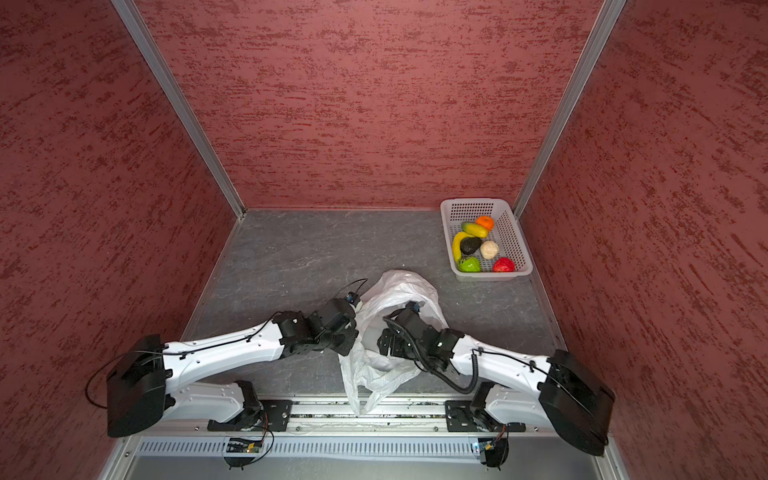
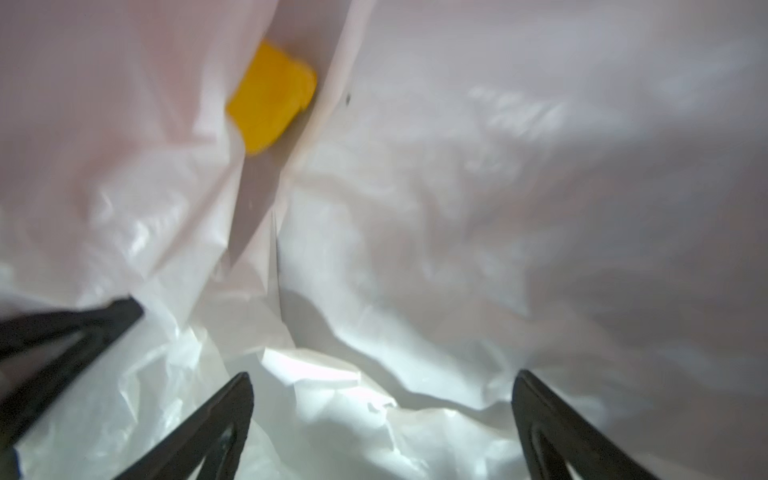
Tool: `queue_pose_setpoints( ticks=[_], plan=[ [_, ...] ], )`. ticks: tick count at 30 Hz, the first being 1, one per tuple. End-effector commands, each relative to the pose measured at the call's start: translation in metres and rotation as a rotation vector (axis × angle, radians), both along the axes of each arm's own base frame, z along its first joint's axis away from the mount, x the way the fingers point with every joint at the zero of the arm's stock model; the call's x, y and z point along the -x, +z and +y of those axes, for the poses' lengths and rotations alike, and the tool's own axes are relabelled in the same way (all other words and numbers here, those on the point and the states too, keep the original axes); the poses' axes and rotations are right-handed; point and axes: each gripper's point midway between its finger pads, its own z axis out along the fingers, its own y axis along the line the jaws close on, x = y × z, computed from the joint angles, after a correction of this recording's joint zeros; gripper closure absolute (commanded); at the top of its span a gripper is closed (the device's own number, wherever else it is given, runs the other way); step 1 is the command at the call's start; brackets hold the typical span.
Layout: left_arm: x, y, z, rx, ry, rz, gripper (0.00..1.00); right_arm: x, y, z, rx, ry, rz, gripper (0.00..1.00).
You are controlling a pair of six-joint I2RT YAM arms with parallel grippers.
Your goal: Untie the knot of the plastic bag and take out the fruit
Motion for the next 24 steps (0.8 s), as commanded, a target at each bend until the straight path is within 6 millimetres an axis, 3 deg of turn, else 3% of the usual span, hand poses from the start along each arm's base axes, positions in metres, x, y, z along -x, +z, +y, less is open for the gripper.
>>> queue_pose_setpoints(
  ticks=[1, 7, 11, 14, 16, 19, 24],
  plan=[
    [-0.007, 0.012, -0.005, 0.021, -0.034, -0.035, 1.0, -0.016, 0.006, -0.019, 0.022, -0.107, 0.006, 0.02],
    [-0.028, 0.052, -0.016, 0.066, -0.07, -0.139, 1.0, -0.038, 0.015, 0.019, -0.081, -0.073, 0.04, 0.03],
    [-0.034, 0.071, -0.021, 0.077, -0.113, -0.199, 1.0, -0.06, 0.011, 0.029, -0.068, -0.097, -0.006, 0.05],
    [-0.03, 0.071, -0.019, 0.054, -0.148, -0.218, 1.0, -0.078, 0.018, 0.048, -0.123, -0.111, -0.032, 0.06],
    [-0.029, 0.073, -0.018, 0.042, -0.171, -0.239, 1.0, -0.084, 0.01, 0.055, -0.149, -0.139, -0.021, 0.07],
    [-0.027, 0.071, -0.013, 0.025, -0.184, -0.243, 1.0, -0.094, 0.014, 0.064, -0.203, -0.165, -0.043, 0.05],
    [-0.019, 0.059, 0.0, -0.001, -0.205, -0.244, 1.0, -0.102, 0.01, 0.076, -0.114, -0.136, -0.048, 0.02]
  ],
)
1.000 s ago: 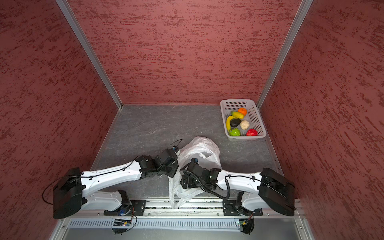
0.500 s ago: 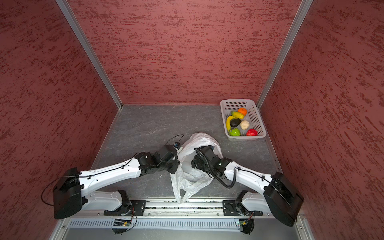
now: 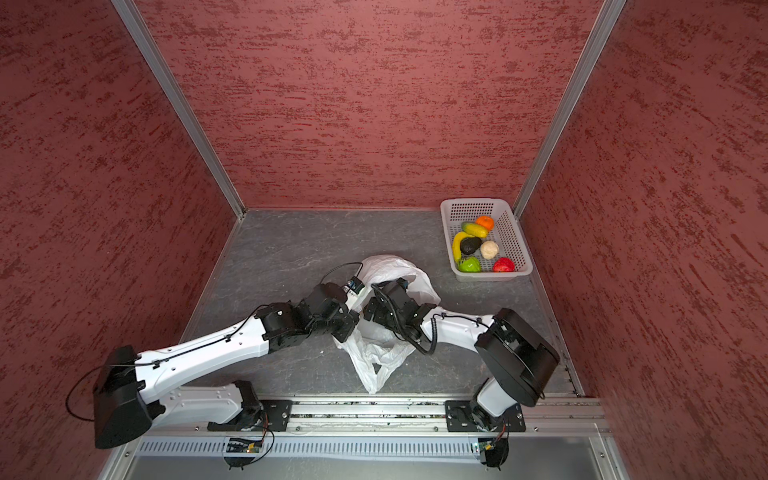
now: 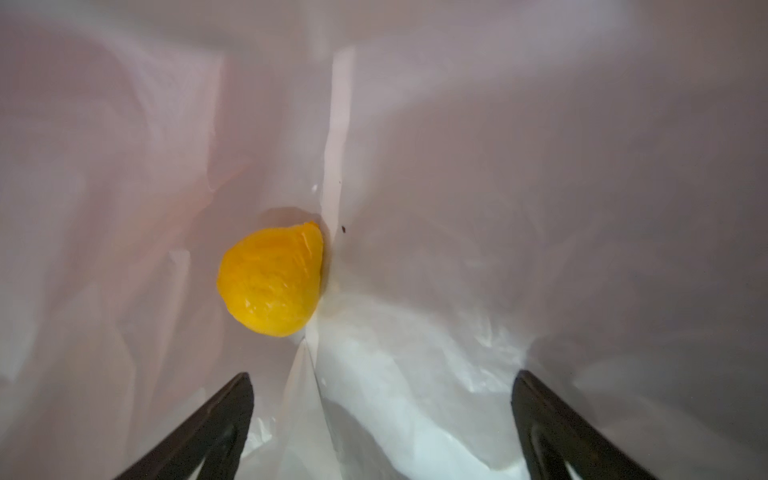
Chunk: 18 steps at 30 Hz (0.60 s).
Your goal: Untie the knot of the plastic bag and take out the fruit
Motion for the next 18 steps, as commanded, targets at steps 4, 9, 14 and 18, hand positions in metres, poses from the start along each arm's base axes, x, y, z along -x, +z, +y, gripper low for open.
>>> queue_pose_setpoints(
  ticks=[4, 9, 14, 18],
  plan=[
    [0.001, 0.006, 0.023, -0.084, -0.002, -0.061, 1.0, 0.002, -0.023, -0.035, 0.199, -0.145, 0.045, 0.02],
    [0.003, 0.006, 0.048, -0.085, 0.109, -0.055, 1.0, 0.024, -0.044, -0.077, 0.355, -0.198, 0.107, 0.02],
    [-0.001, 0.012, 0.071, -0.14, 0.19, -0.096, 1.0, 0.039, -0.048, -0.108, 0.484, -0.219, 0.143, 0.02],
    [0.005, 0.0, 0.083, -0.161, 0.238, -0.07, 1.0, 0.058, -0.052, -0.135, 0.556, -0.264, 0.198, 0.02]
  ],
)
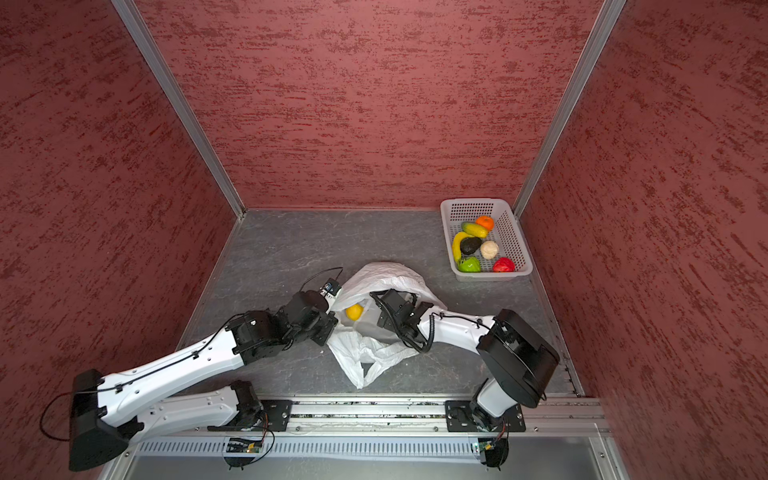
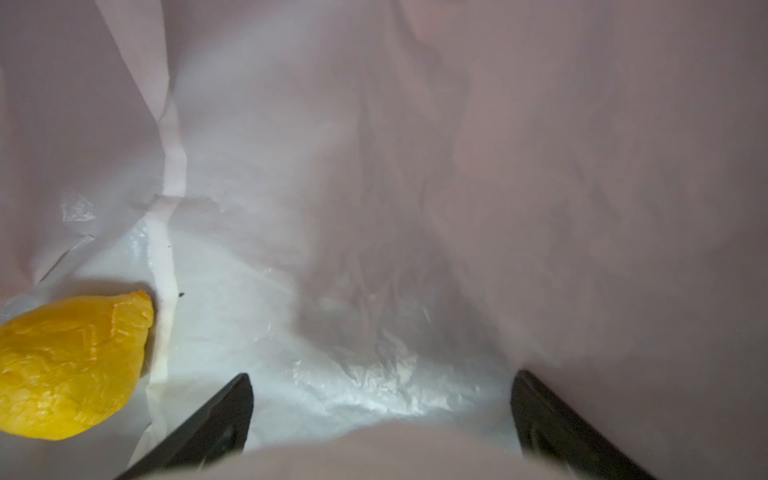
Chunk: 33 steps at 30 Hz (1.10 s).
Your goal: Untie the knot of the plastic bag and take out the fruit
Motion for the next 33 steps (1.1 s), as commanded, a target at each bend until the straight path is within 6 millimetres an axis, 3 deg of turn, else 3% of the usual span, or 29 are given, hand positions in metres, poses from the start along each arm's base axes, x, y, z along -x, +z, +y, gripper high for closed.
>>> queue_pose_setpoints(
  ticks=[1, 3, 8, 13, 16, 21, 28, 33],
  plan=[
    [0.005, -0.017, 0.021, -0.051, 0.082, 0.025, 1.0, 0.038, -0.019, -0.056, 0.174, -0.114, 0.119, 0.02],
    [0.006, -0.028, 0.022, -0.049, 0.113, 0.055, 1.0, 0.046, -0.017, -0.064, 0.178, -0.134, 0.132, 0.02],
    [0.009, -0.05, -0.006, 0.003, 0.082, 0.157, 1.0, 0.052, -0.001, -0.071, 0.186, -0.119, 0.133, 0.02],
    [0.0, -0.059, -0.027, 0.019, 0.038, 0.17, 1.0, 0.01, 0.057, -0.01, -0.006, 0.088, -0.066, 0.02],
    [0.001, -0.063, -0.035, 0.046, 0.004, 0.182, 1.0, -0.001, 0.075, 0.023, -0.085, 0.172, -0.084, 0.02],
    [0.003, -0.073, -0.036, 0.043, -0.009, 0.204, 1.0, -0.011, 0.072, 0.05, -0.122, 0.214, -0.066, 0.02],
    [-0.001, -0.073, -0.039, 0.059, -0.023, 0.199, 1.0, -0.015, 0.044, 0.062, -0.09, 0.241, -0.002, 0.03],
    [0.001, -0.077, -0.037, 0.067, -0.026, 0.213, 1.0, -0.028, 0.039, 0.075, -0.102, 0.252, -0.035, 0.06]
  ],
)
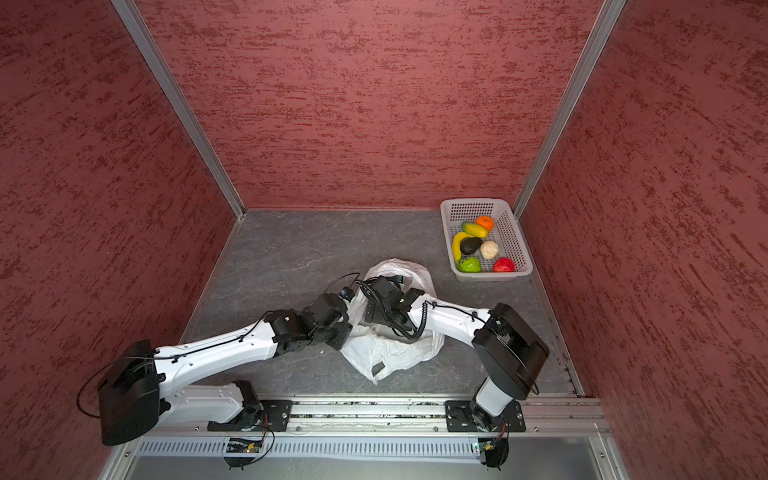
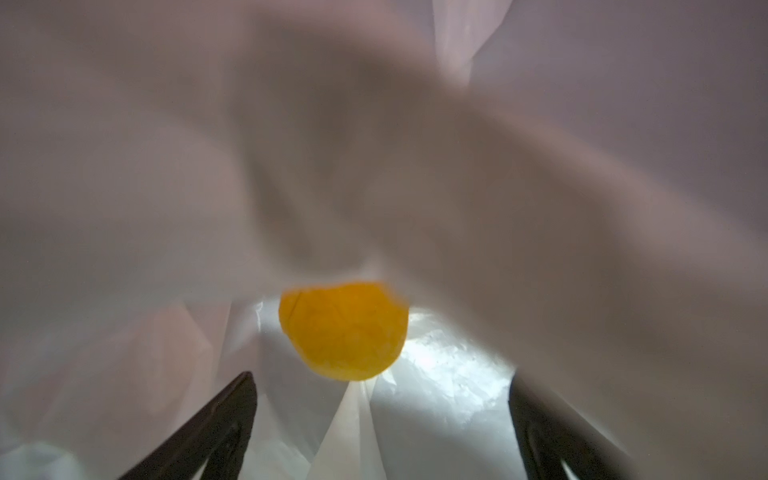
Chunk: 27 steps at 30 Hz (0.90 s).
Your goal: Untie the knot of the plastic bag and take out the fruit
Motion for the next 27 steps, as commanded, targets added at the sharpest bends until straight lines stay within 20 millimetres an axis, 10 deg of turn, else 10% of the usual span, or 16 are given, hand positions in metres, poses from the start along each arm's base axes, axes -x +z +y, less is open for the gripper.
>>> queue_pose_setpoints(
  ticks=[1, 11, 17, 27],
  plan=[
    [0.001, -0.004, -0.003, 0.016, -0.025, 0.005, 1.0, -0.015, 0.009, 0.021, -0.057, 0.018, -0.048, 0.06],
    [0.004, -0.004, 0.0, 0.026, -0.037, 0.025, 1.0, -0.042, -0.008, 0.037, -0.057, -0.021, -0.098, 0.19],
    [0.001, -0.003, 0.001, 0.025, -0.028, 0.022, 1.0, -0.043, -0.016, 0.043, -0.058, -0.009, -0.085, 0.63],
    [-0.049, 0.005, 0.03, -0.059, 0.146, 0.022, 1.0, 0.007, 0.044, 0.052, -0.214, 0.167, -0.081, 0.78]
  ],
)
